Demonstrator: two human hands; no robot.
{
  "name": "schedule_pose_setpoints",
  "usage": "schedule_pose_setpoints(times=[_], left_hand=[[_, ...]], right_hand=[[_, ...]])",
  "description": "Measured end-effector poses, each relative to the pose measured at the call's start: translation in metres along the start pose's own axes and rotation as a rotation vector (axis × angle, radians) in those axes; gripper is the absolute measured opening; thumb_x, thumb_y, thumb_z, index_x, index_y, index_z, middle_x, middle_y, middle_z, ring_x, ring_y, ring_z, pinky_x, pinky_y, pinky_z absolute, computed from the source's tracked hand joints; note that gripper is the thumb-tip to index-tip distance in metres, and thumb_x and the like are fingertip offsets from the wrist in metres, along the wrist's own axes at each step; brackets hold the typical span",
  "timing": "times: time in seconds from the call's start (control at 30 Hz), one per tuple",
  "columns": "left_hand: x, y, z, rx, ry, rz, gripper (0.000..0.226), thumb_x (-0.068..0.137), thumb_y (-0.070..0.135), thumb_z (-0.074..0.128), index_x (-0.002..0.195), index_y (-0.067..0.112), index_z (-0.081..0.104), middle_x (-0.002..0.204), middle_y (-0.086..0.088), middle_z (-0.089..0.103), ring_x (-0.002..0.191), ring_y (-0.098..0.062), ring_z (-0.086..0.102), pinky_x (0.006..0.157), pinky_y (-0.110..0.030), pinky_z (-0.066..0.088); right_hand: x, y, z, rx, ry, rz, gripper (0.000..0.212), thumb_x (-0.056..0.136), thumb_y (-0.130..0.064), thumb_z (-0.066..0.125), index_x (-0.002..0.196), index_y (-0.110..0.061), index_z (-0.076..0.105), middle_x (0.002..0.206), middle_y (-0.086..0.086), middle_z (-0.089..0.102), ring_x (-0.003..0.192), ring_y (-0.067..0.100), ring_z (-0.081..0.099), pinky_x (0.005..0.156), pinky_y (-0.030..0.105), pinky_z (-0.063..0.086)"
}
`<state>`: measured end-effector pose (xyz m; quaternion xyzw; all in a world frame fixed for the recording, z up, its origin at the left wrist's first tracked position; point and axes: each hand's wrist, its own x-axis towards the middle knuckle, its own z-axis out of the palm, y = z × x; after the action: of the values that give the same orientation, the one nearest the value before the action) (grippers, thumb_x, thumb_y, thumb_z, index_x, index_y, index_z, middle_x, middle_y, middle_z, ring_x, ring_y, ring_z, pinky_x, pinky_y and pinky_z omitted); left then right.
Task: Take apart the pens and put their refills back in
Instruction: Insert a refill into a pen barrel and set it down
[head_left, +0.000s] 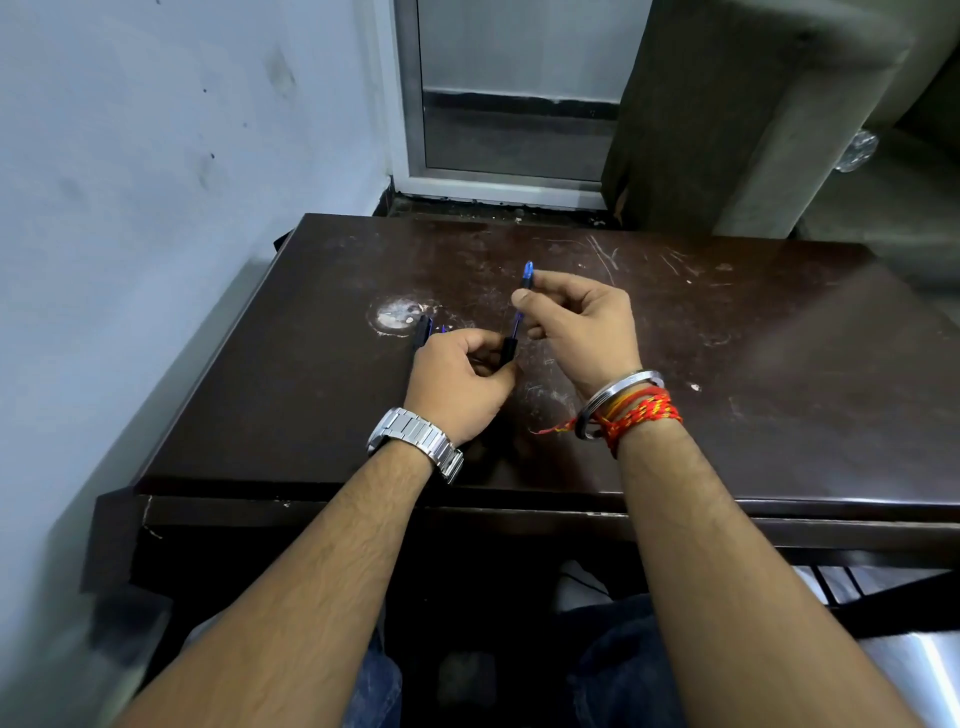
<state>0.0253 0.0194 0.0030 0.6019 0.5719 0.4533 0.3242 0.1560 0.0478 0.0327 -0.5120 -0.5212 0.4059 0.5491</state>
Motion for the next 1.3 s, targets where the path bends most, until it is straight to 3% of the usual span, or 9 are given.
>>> schedule_pose_setpoints(times=[0.27,0.47,0.53,0.63,0.7,0.8,1.0,1.13,1.3], left_hand=[[0.002,-0.001,-0.002,-0.049,0.097,0.038,0.017,0.07,0.019,0.084,0.075,0.029,0.072,0.067,0.01,0.07,0.059,-0.001,0.065,0.06,-0.017,0.055],[0.003,-0.003,-0.002,-0.031,0.114,0.04,0.014,0.068,0.021,0.085,0.075,0.026,0.074,0.065,0.011,0.07,0.057,0.003,0.062,0.059,-0.013,0.051],[0.003,-0.003,-0.001,-0.007,0.118,0.037,0.013,0.068,0.023,0.085,0.073,0.024,0.073,0.063,0.011,0.069,0.056,0.003,0.062,0.058,-0.013,0.05],[0.004,-0.002,-0.002,-0.004,0.129,0.021,0.019,0.068,0.023,0.085,0.069,0.03,0.068,0.064,0.013,0.067,0.058,0.002,0.063,0.058,-0.014,0.051],[0.004,-0.002,-0.003,-0.044,0.108,0.006,0.018,0.069,0.022,0.085,0.076,0.03,0.07,0.07,0.01,0.07,0.064,-0.004,0.067,0.063,-0.02,0.056],[0.003,-0.002,-0.001,-0.026,0.106,0.024,0.017,0.069,0.022,0.085,0.083,0.023,0.075,0.071,0.008,0.072,0.065,-0.003,0.068,0.062,-0.019,0.055],[0.004,-0.002,-0.002,-0.033,0.111,0.002,0.019,0.068,0.022,0.086,0.079,0.028,0.071,0.071,0.009,0.07,0.066,-0.007,0.068,0.064,-0.024,0.057],[0.003,-0.001,0.0,-0.002,0.114,0.013,0.017,0.067,0.024,0.086,0.08,0.023,0.074,0.069,0.009,0.07,0.062,-0.001,0.065,0.06,-0.017,0.054],[0.003,-0.001,-0.001,-0.024,0.103,0.016,0.017,0.068,0.018,0.085,0.079,0.024,0.073,0.069,0.01,0.069,0.059,0.003,0.062,0.059,-0.014,0.051]], right_hand=[[-0.001,0.001,0.006,-0.033,-0.135,0.048,0.013,0.082,-0.004,0.07,0.082,-0.017,0.075,0.053,-0.006,0.062,0.05,0.009,0.054,0.06,0.031,0.05],[-0.002,0.0,0.005,-0.085,-0.121,0.042,0.004,0.08,-0.009,0.075,0.084,-0.011,0.074,0.061,-0.003,0.067,0.054,0.01,0.059,0.065,0.033,0.055],[-0.003,0.0,0.003,-0.111,-0.089,0.027,0.017,0.075,-0.016,0.083,0.081,-0.008,0.069,0.069,0.005,0.067,0.058,0.014,0.061,0.064,0.035,0.056],[-0.005,0.001,0.004,-0.161,-0.023,-0.015,0.034,0.068,-0.028,0.089,0.085,-0.012,0.064,0.079,0.003,0.068,0.068,0.013,0.064,0.066,0.031,0.056],[-0.005,0.0,0.008,-0.091,0.003,0.016,0.028,0.071,-0.021,0.085,0.092,-0.014,0.066,0.084,-0.001,0.072,0.075,0.011,0.068,0.069,0.029,0.058],[-0.003,0.0,0.009,-0.038,0.002,0.022,0.022,0.073,-0.009,0.08,0.09,-0.015,0.068,0.077,0.003,0.073,0.066,0.009,0.067,0.062,0.026,0.057],[-0.003,0.0,0.01,-0.033,0.026,0.028,0.03,0.069,-0.014,0.085,0.091,-0.017,0.065,0.072,-0.007,0.069,0.066,0.006,0.065,0.058,0.022,0.053],[-0.004,0.001,0.009,-0.037,0.03,0.002,0.032,0.068,-0.015,0.087,0.088,-0.016,0.062,0.064,-0.006,0.059,0.047,-0.001,0.054,0.047,0.018,0.048],[-0.004,0.001,0.011,0.006,0.007,0.039,0.026,0.07,-0.01,0.084,0.087,-0.016,0.065,0.07,-0.002,0.066,0.054,0.004,0.061,0.047,0.021,0.05]])
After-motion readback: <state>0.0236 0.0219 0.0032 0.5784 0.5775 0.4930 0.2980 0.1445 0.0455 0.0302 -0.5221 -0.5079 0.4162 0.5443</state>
